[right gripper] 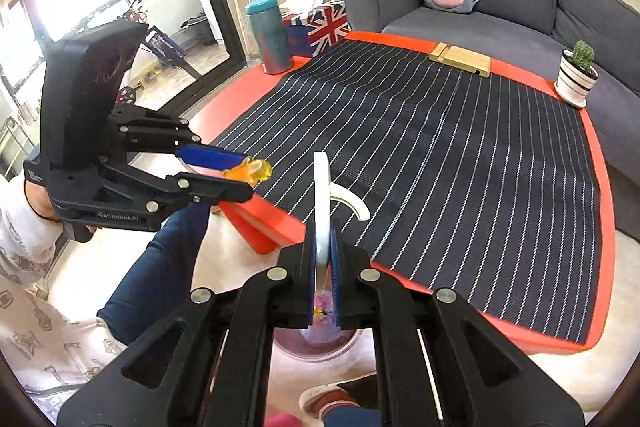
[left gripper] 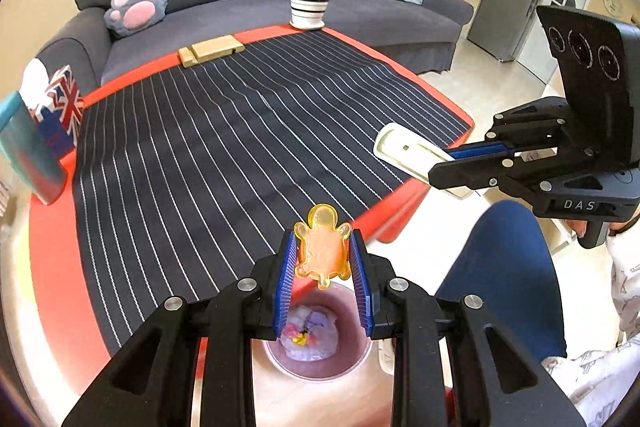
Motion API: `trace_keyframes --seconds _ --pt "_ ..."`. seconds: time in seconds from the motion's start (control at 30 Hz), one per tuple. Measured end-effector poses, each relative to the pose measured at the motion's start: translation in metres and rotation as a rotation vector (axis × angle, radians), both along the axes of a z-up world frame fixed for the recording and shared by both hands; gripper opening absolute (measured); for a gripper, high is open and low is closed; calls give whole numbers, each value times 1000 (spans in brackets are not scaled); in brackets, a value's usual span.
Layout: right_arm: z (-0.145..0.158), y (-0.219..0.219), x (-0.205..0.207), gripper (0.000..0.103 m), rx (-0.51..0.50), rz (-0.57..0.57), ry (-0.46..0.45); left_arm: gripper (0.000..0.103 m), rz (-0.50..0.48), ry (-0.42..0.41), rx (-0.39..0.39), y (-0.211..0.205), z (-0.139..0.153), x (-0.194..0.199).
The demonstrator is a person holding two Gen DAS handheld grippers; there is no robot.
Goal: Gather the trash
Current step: 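Drop the orange turtle into the bin with the left tool while the right tool carries the clip, then open the right tool over the pink bin to drop the white clip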
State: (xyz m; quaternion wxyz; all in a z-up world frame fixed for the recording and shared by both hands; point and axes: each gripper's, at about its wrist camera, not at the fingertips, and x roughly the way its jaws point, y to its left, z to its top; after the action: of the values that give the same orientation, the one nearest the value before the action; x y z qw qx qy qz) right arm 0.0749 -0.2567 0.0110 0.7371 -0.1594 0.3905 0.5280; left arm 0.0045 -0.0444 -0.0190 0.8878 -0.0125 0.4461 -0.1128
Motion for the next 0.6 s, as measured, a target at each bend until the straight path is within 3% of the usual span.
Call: trace_keyframes --seconds 0.37,0.43,0.5,0.6 --pt "-9 -10 -15 6 -8 -1 21 29 -16 38 -19 -11 -19 -18" --pt "-9 -11 -16 6 -7 -2 22 42 -14 35 -23 -10 -19 -19" --pt "-9 -12 -15 6 -4 -3 23 86 2 20 -26 -8 -17 -20" --pt "-9 -12 -16 6 -1 -3 24 92 41 1 -30 -1 -16 -19"
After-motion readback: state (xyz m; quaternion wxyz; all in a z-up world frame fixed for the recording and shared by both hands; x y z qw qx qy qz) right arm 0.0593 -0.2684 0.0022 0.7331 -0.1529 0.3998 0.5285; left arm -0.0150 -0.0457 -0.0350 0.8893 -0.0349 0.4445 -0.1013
